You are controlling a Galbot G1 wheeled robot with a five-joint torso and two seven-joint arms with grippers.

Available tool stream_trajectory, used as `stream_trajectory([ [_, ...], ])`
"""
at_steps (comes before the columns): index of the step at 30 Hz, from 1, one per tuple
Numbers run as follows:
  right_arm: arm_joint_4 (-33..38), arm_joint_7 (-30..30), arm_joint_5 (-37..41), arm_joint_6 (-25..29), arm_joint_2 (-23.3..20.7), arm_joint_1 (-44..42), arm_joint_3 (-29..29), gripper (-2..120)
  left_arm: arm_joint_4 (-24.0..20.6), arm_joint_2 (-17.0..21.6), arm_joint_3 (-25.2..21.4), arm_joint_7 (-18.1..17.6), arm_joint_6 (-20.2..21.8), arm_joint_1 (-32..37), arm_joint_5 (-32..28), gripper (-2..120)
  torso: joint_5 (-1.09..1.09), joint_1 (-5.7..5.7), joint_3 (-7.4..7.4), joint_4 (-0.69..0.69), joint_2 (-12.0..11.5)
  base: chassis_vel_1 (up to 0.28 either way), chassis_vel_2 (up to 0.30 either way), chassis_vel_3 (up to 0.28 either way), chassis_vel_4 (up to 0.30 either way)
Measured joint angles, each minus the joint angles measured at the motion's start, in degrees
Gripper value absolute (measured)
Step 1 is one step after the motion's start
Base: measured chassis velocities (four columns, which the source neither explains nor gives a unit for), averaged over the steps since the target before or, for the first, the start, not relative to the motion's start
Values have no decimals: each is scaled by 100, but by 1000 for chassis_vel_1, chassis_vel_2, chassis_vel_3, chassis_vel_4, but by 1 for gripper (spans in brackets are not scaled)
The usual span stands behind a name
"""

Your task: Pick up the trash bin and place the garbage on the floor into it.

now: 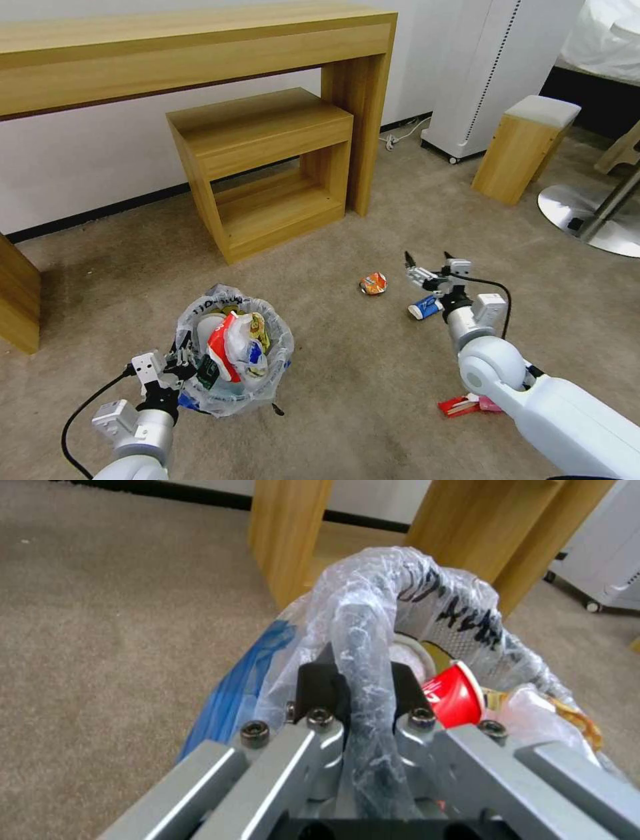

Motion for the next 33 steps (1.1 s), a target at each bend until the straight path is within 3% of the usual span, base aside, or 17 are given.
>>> stream_trajectory([
  [7,56,-88,-133,-2,15,-347,464,100,0,80,-6,12,-1,-5,-3,3,0,0,0,0,0,0,0,0,0],
  [14,23,-853,-754,262,-559,-1298,1122,100,122,100,8,18,-14,-58,-2,3,1,0,0,-2,0,0,0,0,0],
  [17,-213,-1487,-1452,841,-1117,-1963,1396,100,179,82,33,20,-17,-139,-4,3,2,0,0,-1,0,0,0,0,0],
  [22,-482,-2050,-2079,1430,-1729,-2738,1745,100,230,61,50,21,-20,-211,-13,3,0,0,0,-1,0,0,0,0,0],
  [24,-873,-2333,-2784,1911,-2031,-3231,1969,100,267,47,64,22,-41,-263,-27,3,-1,0,0,0,0,0,0,0,0],
  [29,-1601,-2629,-3886,2539,-2191,-4046,2320,100,330,22,74,22,-50,-381,-73,3,0,0,0,-2,0,0,0,0,0],
  [33,-2095,-2763,-4344,2829,-2050,-4332,2484,100,416,13,81,23,-62,-473,-106,3,1,0,0,-2,1,0,0,0,0],
])
